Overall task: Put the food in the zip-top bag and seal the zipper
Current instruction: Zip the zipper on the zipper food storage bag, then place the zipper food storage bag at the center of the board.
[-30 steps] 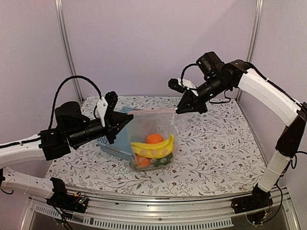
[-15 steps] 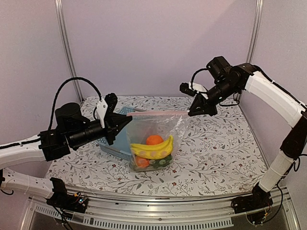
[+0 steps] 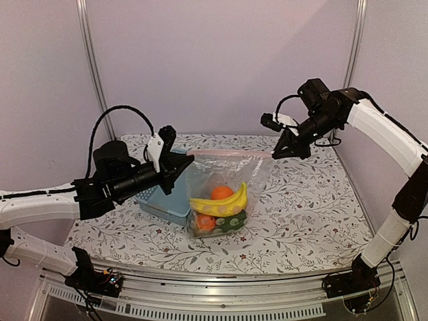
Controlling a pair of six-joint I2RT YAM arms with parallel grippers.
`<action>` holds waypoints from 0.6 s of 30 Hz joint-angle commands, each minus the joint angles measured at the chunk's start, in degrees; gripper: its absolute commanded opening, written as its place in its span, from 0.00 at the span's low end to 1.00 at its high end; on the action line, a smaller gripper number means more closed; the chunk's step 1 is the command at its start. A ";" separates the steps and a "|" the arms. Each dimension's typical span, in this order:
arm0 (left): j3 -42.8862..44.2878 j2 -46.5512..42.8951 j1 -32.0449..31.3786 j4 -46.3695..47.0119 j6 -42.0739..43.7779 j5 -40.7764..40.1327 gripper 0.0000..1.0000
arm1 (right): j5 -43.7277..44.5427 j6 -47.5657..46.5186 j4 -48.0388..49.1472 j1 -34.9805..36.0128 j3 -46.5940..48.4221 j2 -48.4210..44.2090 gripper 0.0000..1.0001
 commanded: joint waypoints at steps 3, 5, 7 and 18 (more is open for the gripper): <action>12.24 17.72 6.05 13.33 1.73 5.41 0.00 | 4.47 -0.14 1.69 -7.50 4.56 -1.36 0.03; 18.81 25.14 8.34 16.13 1.33 9.14 0.00 | 6.59 0.58 4.39 -8.82 6.15 -0.95 0.02; 26.95 32.09 10.54 16.78 1.16 13.26 0.00 | 7.67 0.66 5.95 -10.39 8.53 0.11 0.02; 31.32 44.14 18.45 24.51 -5.87 35.43 0.14 | 5.95 -2.76 20.68 -14.78 -13.41 -10.01 0.06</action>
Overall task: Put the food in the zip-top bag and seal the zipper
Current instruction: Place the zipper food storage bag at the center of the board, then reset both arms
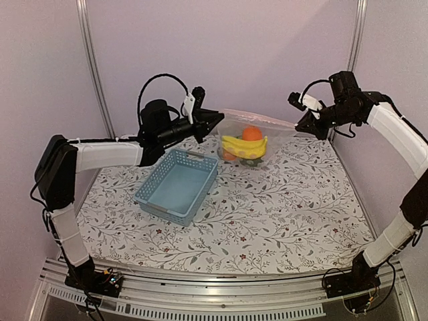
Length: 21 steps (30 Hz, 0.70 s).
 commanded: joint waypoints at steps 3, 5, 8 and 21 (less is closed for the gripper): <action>-11.46 -1.64 1.05 6.25 -6.62 11.54 0.36 | -4.51 -1.36 5.47 0.76 -21.81 -10.57 0.15; -17.90 -7.00 0.46 7.42 -6.49 10.01 0.46 | -7.48 -0.21 2.16 1.62 -23.58 -12.63 0.24; -26.01 -16.34 -0.15 3.93 -4.70 5.57 0.56 | -12.24 1.37 -2.30 1.89 -24.36 -15.47 0.39; -16.86 -36.51 0.43 -42.93 -1.18 -33.72 0.98 | -7.12 26.80 21.50 -3.96 -28.21 -26.68 0.73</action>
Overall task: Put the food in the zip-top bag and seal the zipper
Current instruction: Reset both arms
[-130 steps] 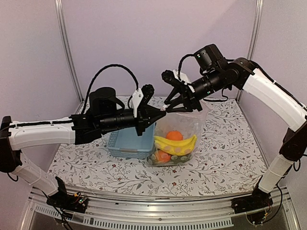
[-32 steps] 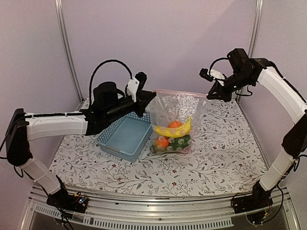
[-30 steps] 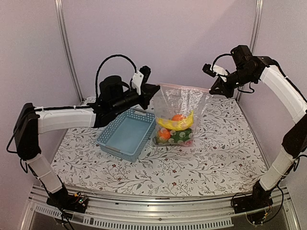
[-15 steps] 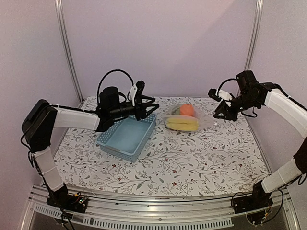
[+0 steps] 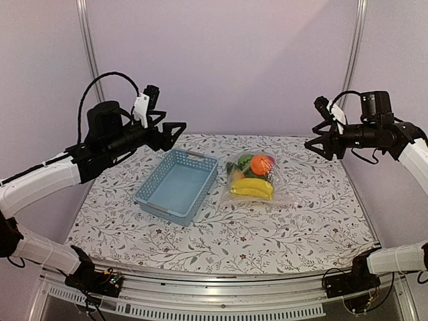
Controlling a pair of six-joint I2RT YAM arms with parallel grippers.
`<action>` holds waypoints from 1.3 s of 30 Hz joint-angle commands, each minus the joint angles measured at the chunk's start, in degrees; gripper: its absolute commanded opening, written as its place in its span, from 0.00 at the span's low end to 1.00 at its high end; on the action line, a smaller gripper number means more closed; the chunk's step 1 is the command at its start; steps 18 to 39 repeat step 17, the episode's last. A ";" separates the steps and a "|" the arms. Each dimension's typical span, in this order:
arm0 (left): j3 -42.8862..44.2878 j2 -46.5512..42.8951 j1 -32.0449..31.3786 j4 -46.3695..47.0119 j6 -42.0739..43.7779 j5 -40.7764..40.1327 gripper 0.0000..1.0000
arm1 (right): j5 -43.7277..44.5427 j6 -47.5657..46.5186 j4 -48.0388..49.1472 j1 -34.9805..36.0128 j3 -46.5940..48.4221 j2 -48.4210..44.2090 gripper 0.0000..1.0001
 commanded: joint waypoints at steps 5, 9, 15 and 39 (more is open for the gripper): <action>3.45 -5.06 2.23 -21.06 1.98 -28.14 1.00 | 6.20 27.14 23.37 -7.55 -5.66 -3.00 0.97; -4.26 -9.93 3.63 -14.61 -2.29 -33.69 1.00 | 15.05 32.98 31.44 -7.77 -13.61 -4.20 0.98; -13.61 -16.39 5.91 -7.04 -2.81 -33.65 1.00 | 16.70 33.72 39.72 -9.53 -26.05 -9.63 0.99; -14.99 -16.61 6.07 -5.79 -1.53 -33.38 1.00 | 13.68 34.20 41.97 -11.74 -29.18 -10.98 0.99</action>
